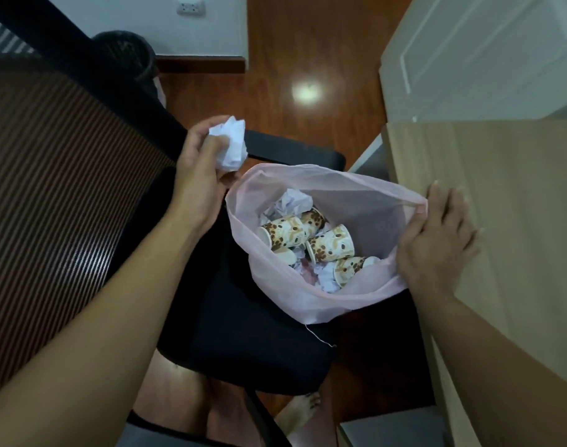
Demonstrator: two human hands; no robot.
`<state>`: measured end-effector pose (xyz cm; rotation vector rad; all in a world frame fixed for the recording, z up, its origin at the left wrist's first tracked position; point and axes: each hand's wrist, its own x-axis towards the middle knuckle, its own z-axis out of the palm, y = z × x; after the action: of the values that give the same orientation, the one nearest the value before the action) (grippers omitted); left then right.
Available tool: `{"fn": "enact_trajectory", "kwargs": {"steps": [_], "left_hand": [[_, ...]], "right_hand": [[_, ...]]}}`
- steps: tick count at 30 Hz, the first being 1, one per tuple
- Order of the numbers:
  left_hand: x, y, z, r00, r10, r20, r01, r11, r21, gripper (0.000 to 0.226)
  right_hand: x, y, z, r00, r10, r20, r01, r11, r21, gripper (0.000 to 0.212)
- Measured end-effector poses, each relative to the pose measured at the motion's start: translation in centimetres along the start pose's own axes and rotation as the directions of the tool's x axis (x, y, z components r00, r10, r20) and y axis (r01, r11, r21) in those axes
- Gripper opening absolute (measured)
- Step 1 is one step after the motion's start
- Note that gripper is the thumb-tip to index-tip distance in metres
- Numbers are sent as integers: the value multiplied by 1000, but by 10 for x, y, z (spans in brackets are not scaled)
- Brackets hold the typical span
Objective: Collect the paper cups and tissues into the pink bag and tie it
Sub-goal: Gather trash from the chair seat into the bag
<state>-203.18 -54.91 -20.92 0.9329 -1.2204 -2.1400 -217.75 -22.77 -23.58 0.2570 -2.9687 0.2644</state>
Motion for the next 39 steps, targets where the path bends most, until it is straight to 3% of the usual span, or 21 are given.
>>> {"fn": "enact_trajectory", "kwargs": {"steps": [2,4,6,8,12,14,15,17,19,21,22,24,26,28,31,35,39], "left_hand": [[-10,15,20,976,7,219,-8,1000,5,37],[-23,21,37,913,-22,407,-28,993,117,36],[-35,18,51,849,-94,520,-82,949,305,33],[-44,10,61,811,-155,564,-197,836,513,32],[-53,-11,73,790,-341,510,-230,606,762,40],[-55,-18,72,771,-440,460,-271,427,862,60],[-56,-20,70,779,-451,435,-260,399,879,67],[-58,-20,70,840,-334,428,-255,453,854,59],[-58,-17,67,915,-40,402,-327,512,794,34],[-55,-16,60,908,239,343,-416,443,794,28],[-54,-18,54,896,309,320,-422,364,830,38],[-53,-24,42,934,277,227,-293,229,928,70],[-51,-33,34,985,147,91,-113,148,983,92],[-51,-41,25,998,61,34,-43,152,987,80],[-51,-44,12,990,125,63,-89,214,973,30],[-66,-38,15,985,159,69,-118,328,937,52],[-83,-18,23,986,165,24,-91,409,908,71]], "right_hand": [[0,-1,-1,1000,0,-11,0,1000,-4,55],[-1,-1,0,1000,-3,-21,3,1000,-6,55],[-1,1,1,1000,-6,-29,6,1000,-6,56],[0,3,1,999,-10,-36,10,1000,-13,56],[1,6,3,999,-20,-37,19,1000,-14,57],[1,5,4,999,-11,-48,11,1000,-5,58],[1,5,4,998,-8,-59,7,1000,-6,58],[1,5,5,997,-7,-78,7,1000,-7,58],[1,6,7,997,-10,-79,10,1000,-1,58],[2,7,8,997,-5,-82,6,1000,3,57],[2,8,9,997,-3,-82,4,1000,7,58],[2,8,9,997,-3,-77,4,1000,15,58],[3,7,8,997,2,-74,-1,1000,13,59],[4,7,7,998,7,-62,-6,1000,19,59],[3,7,5,999,20,-36,-18,999,34,57],[6,10,-1,999,34,9,-35,993,109,52],[10,11,-20,984,17,176,-52,980,193,51]]}}
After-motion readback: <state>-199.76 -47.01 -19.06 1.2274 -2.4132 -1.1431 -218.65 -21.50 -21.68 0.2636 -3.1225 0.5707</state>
